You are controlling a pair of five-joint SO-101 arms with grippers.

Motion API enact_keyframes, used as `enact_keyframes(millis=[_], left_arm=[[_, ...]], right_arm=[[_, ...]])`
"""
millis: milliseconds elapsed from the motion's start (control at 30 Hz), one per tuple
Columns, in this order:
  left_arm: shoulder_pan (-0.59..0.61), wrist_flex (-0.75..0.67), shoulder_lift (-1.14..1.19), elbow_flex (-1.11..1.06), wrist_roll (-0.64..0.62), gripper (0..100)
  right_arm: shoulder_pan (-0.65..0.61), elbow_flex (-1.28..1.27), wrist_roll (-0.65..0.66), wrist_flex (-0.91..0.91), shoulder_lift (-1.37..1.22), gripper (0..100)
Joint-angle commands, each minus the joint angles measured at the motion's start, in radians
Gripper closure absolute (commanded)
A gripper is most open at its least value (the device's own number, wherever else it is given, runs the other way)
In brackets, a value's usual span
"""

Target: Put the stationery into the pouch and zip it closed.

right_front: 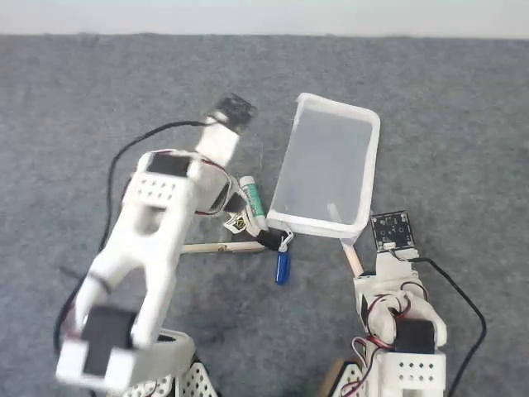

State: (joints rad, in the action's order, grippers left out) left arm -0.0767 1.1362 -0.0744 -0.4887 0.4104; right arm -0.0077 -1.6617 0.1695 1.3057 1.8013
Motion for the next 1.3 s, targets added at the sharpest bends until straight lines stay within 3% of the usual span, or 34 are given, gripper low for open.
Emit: enact_keyframes(millis=[0,300,600,900,1267], left_arm=[[-0.011,0.025,0.081,0.104,0.121,73],[-0.041,-0.012,0.222,0.166,0.247,73],[-0.078,-0.06,0.354,0.177,0.313,80],[-0.121,0.127,0.35,0.209,0.311,99],[-0.135,0.419,0.163,0.312,0.094,99]], right_arm=[[0.001,-0.021,0.0,-0.005,0.018,99.2],[0.001,-0.021,0.0,-0.005,0.018,99.2],[0.001,-0.021,0.0,-0.005,0.018,99.2],[0.001,-0.021,0.0,-0.002,0.018,99.2],[-0.007,-0.021,0.0,-0.005,0.018,99.2]])
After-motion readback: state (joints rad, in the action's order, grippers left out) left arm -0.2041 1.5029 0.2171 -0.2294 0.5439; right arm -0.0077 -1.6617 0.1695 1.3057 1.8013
